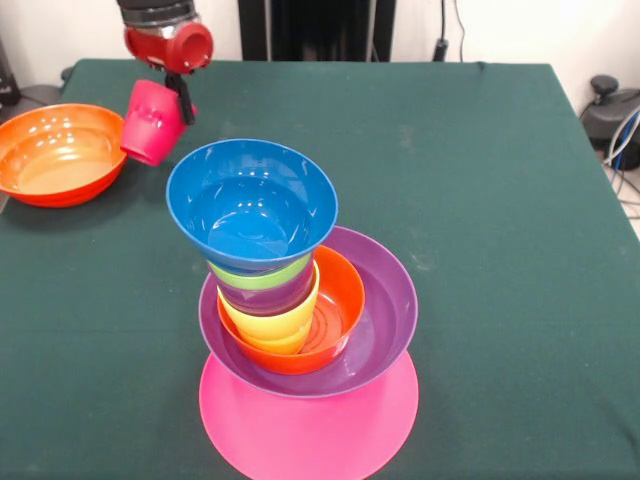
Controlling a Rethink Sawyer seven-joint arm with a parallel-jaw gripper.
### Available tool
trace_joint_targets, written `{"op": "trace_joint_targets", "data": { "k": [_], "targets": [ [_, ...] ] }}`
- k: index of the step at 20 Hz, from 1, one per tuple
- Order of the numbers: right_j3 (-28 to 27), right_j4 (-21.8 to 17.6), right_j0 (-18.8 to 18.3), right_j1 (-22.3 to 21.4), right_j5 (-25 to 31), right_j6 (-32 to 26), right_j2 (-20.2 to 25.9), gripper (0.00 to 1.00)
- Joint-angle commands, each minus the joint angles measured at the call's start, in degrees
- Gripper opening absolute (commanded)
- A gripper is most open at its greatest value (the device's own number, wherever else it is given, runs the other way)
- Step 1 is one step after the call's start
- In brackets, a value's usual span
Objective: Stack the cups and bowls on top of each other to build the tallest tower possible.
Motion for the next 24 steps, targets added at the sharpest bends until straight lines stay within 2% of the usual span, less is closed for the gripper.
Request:
{"op": "trace_joint_targets", "data": {
  "k": [1, 6, 9, 15, 18, 24],
  "targets": [
    [4.05, 6.09, -0.85, -5.93, 12.13, -0.35, 8.35, 0.00],
    [5.73, 12.78, -1.24, -11.06, 22.71, -1.38, 11.93, 0.00],
    [6.05, 16.13, -1.33, -12.53, 27.80, -1.67, 13.67, 0.00],
    [7.30, 23.01, -2.45, -17.14, 30.25, -2.18, 19.42, 0.00],
    [4.71, 25.40, -2.80, -20.11, 31.45, -3.34, 21.73, 0.00],
    [-4.37, 26.47, -2.92, -20.15, 37.01, -5.69, 22.96, 0.00]
  ]
}}
